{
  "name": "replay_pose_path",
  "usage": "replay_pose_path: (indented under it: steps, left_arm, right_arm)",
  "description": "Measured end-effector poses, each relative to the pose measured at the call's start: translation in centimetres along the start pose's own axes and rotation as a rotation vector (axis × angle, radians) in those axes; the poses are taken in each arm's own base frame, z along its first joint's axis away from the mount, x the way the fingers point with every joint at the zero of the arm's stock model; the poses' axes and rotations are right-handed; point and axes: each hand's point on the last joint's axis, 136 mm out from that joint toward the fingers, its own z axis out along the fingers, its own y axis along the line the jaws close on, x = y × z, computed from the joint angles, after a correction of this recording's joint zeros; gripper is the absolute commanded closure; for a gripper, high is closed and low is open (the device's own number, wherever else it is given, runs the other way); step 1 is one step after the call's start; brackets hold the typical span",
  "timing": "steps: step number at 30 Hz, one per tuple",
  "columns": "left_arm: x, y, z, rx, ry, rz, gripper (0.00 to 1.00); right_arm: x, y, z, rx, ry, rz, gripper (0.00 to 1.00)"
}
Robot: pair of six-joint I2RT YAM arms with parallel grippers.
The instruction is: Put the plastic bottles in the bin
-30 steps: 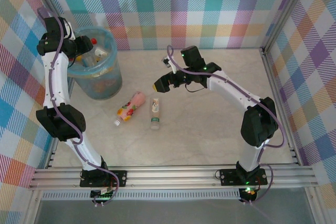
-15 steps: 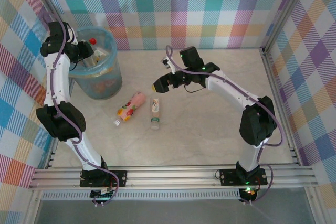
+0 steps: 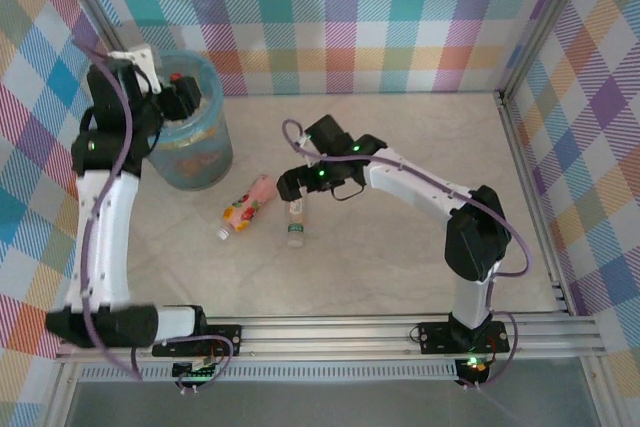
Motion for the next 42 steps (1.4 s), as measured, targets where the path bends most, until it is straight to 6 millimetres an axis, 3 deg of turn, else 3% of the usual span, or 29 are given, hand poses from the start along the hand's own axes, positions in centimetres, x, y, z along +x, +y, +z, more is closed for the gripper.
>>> replay_pose_path:
  steps: [2,5,10,12,17,20,25,30,36,42]
  left_arm:
    - [1.2,-1.8,-1.3,0.057,-0.026,0.050,0.33]
    - [3.9,-3.6,-1.7,0.125,-0.013,0.114,0.33]
    - [9.3,-4.8,0.1,0.179,0.095,0.179,0.32]
    - [10.4,-4.7,0.5,0.179,0.119,0.188,0.32]
    - [9.9,-4.6,0.2,0.172,0.096,0.202,0.32]
    - [9.4,-4.6,0.0,0.169,0.074,0.206,0.32]
    - [9.0,-4.4,-0.3,0.157,0.058,0.209,0.32]
    - [8.8,-4.3,-0.6,0.148,0.050,0.209,0.32]
    - [8.4,-4.2,-0.7,0.138,0.048,0.194,0.31]
    - [7.4,-4.7,-0.6,0.152,0.049,0.147,0.31]
  right_arm:
    - [1.4,0.3,1.2,0.036,0.042,0.008,0.00]
    - [2.9,0.2,2.9,0.074,0.090,0.026,0.00]
    - [4.7,-1.2,5.7,0.122,0.153,0.077,0.01]
    - [5.3,-1.8,6.7,0.139,0.174,0.092,0.00]
    - [6.8,-3.2,9.0,0.179,0.225,0.119,0.03]
    - [7.4,-3.6,9.8,0.189,0.245,0.127,0.10]
    - [7.7,-4.1,10.2,0.194,0.253,0.135,0.31]
    - [8.6,-5.0,10.4,0.203,0.267,0.138,0.41]
    - [8.5,-5.1,8.8,0.194,0.241,0.123,0.47]
    - [6.9,-4.2,4.7,0.151,0.145,0.078,0.57]
